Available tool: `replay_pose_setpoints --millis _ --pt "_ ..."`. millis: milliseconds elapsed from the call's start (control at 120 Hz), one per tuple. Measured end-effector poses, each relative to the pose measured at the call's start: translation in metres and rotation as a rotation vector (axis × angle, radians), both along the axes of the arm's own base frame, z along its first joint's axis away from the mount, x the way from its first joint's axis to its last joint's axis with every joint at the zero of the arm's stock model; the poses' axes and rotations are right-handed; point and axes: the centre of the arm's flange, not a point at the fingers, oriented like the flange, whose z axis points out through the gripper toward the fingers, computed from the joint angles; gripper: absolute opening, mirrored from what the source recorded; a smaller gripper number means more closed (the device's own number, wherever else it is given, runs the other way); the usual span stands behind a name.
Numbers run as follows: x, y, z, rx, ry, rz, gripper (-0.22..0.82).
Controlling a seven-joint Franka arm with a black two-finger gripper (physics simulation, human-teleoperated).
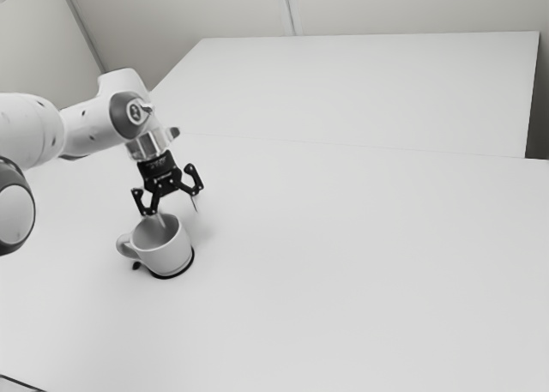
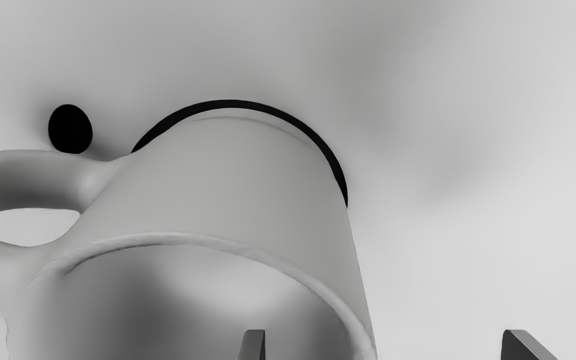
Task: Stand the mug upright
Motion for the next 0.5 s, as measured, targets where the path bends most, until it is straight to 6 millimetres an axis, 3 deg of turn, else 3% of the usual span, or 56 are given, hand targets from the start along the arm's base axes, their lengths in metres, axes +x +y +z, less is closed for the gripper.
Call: replay_pose_setpoints --millis 158,500 --pt "0.002 0.003 0.051 0.024 -0.085 -0.053 0.56" --pt "-0.009 0.016 0.225 0.248 -0.355 -0.442 0.60"
